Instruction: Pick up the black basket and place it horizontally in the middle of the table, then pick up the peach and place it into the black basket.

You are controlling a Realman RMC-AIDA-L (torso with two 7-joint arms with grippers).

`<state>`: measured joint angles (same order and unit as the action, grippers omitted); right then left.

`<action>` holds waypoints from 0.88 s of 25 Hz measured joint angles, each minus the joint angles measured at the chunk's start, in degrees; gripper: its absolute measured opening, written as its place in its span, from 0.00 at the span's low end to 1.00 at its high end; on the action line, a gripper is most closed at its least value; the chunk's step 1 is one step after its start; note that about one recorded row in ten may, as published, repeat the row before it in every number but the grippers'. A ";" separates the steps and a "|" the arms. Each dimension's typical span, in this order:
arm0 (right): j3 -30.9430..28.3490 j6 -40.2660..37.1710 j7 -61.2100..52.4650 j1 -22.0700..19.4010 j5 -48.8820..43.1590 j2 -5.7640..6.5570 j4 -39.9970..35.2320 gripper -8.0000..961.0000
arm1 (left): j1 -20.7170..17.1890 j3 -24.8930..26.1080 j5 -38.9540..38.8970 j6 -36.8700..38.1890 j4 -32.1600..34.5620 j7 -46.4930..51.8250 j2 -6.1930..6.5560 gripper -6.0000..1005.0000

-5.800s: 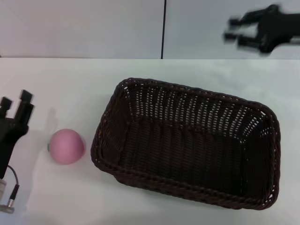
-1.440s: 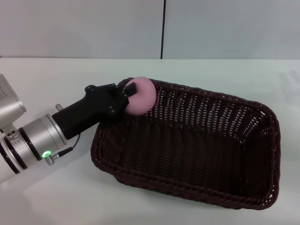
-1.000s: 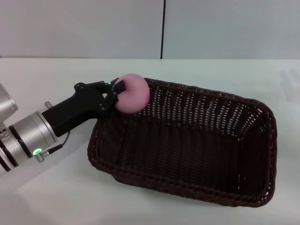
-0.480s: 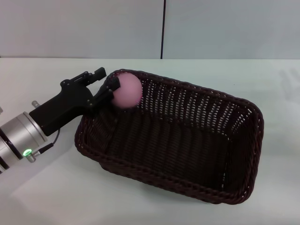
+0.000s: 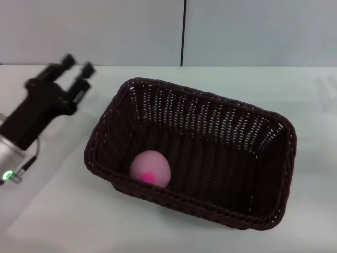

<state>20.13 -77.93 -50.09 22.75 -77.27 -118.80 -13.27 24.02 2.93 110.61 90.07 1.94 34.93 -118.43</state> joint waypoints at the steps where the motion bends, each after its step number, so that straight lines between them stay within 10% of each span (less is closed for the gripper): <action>1: -0.01 -0.01 0.00 -0.03 0.22 -0.01 0.00 0.35 | -0.96 2.57 -0.08 0.39 -0.91 -1.37 0.00 0.49; 11: -0.10 -0.14 0.00 -1.89 8.84 -0.07 1.34 0.35 | -10.08 25.23 -0.33 1.24 -11.07 -14.90 -0.19 0.48; 22: -4.59 -0.11 0.03 -2.70 11.76 -0.06 2.62 0.35 | -11.45 32.05 -0.26 0.93 -11.43 -15.04 -0.13 0.48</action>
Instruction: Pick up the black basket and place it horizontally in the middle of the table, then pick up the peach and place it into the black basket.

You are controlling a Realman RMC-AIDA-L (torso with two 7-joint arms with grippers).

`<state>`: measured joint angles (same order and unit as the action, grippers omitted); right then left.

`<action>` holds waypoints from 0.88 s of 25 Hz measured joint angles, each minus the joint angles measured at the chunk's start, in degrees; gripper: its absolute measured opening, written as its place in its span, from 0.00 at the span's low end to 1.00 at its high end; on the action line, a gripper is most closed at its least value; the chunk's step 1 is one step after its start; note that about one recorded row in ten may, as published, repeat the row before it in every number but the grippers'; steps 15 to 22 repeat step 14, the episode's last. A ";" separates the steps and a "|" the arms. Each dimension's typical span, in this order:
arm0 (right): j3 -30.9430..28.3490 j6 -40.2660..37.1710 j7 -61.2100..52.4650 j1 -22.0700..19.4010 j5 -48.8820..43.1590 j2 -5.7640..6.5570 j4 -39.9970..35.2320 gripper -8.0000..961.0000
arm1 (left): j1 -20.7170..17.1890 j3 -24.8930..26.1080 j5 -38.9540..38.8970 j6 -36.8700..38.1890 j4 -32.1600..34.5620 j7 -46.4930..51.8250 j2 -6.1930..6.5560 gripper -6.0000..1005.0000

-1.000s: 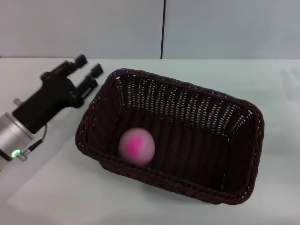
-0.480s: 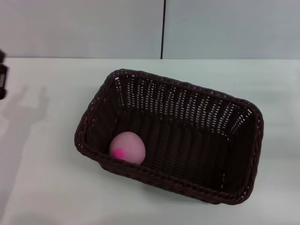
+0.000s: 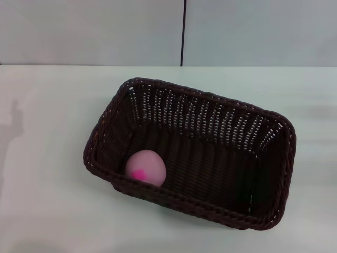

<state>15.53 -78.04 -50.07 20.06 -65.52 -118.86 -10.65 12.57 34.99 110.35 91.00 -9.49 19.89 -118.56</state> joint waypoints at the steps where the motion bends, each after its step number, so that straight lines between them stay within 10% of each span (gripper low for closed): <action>1: -0.39 0.00 0.00 -0.02 0.02 0.00 0.10 0.35 | 0.00 0.00 0.00 0.00 0.00 0.00 0.00 0.48; 22: -3.09 0.00 0.07 -0.93 0.05 -0.05 1.09 0.35 | 0.98 0.29 0.04 -0.39 0.07 0.20 0.00 0.48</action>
